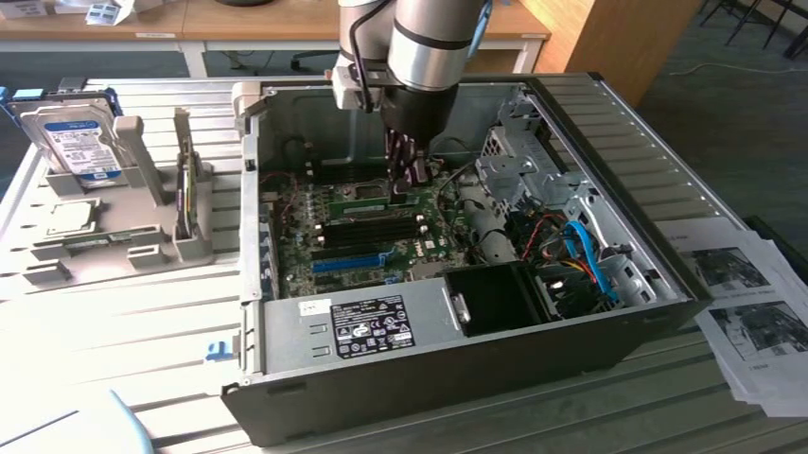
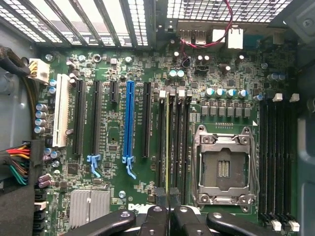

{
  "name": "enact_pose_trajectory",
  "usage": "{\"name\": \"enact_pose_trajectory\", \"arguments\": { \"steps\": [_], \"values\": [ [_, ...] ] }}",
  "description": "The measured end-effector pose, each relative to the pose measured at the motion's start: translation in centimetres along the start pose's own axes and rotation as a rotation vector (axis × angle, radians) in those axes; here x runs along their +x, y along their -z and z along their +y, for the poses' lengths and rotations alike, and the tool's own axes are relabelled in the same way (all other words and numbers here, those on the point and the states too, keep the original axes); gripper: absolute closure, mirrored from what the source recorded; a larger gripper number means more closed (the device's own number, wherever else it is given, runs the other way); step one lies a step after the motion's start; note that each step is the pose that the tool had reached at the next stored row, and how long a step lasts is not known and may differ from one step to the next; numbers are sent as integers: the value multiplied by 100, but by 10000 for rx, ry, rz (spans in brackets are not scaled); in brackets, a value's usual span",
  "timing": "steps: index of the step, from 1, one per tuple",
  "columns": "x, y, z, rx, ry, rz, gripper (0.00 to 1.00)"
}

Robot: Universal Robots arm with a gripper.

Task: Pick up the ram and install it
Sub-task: 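Insert the ram into the slot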

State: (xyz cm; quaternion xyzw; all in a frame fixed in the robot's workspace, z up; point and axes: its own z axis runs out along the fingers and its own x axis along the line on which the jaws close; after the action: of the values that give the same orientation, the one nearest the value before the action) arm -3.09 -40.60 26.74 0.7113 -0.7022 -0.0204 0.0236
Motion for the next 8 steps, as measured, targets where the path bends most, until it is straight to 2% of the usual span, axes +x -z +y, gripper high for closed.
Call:
{"name": "enact_pose_trajectory", "arguments": {
  "steps": [8],
  "values": [
    [0, -22, -2, 2, 2, 1, 89]
  ]
}}
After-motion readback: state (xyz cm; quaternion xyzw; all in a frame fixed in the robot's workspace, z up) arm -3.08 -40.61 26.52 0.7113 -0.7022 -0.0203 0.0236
